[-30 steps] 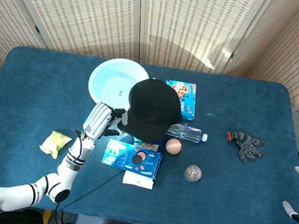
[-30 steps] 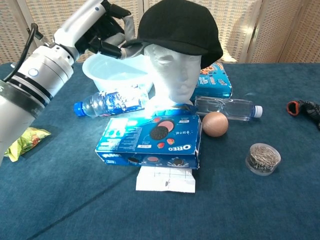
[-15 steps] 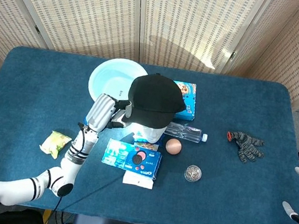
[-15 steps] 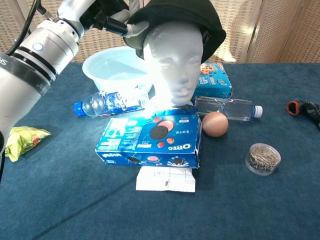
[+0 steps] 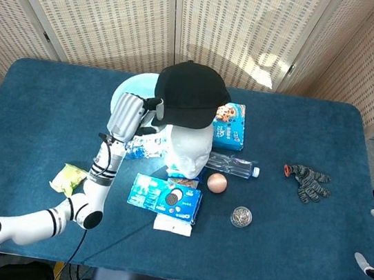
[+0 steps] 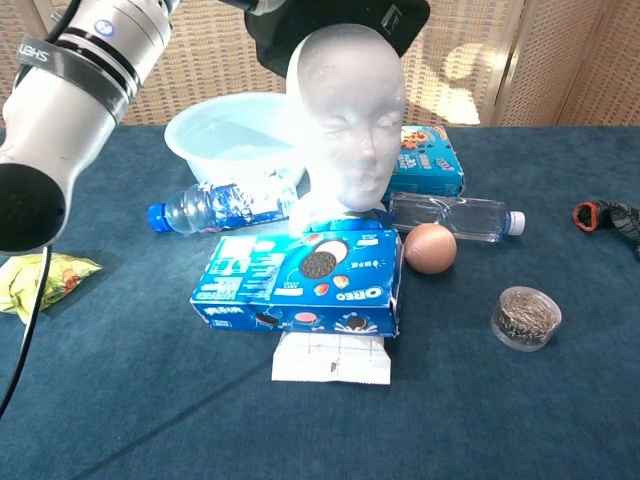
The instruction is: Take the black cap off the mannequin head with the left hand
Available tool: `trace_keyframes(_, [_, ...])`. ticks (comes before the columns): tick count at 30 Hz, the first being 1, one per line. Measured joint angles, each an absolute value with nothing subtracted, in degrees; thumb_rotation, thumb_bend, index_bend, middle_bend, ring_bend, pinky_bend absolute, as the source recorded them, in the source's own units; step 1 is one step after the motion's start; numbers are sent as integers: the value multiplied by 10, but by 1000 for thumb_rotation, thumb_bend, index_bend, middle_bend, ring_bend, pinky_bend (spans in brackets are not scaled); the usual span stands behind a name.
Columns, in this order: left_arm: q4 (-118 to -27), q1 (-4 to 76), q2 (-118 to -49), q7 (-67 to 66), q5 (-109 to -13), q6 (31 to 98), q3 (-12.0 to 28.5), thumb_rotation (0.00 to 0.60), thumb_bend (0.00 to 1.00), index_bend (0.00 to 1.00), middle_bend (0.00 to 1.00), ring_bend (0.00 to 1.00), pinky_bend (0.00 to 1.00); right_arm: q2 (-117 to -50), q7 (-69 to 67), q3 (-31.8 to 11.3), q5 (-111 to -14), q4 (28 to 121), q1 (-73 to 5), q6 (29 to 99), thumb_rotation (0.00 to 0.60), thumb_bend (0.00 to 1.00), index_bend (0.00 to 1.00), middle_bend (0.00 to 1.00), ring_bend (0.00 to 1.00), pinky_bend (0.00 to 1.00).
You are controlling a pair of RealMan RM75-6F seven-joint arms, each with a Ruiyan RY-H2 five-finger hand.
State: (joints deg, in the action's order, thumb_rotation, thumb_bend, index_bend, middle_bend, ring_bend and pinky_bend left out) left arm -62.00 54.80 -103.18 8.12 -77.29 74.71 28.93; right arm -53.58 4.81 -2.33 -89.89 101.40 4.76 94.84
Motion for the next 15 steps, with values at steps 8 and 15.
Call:
trace_keyframes(8, [-597,517,-991,119,-769,773,288,600,328,732,1000,949,1000,-535,44,-24,-900,1011,45,944,600,70,182,162,147,280])
trace_keyframes(15, [-591,469,-952,142,-786,810,254,600,328,732,1000,950,1000,-537,45,-26,-903,1011,35,933,600,70,182,162,147,280])
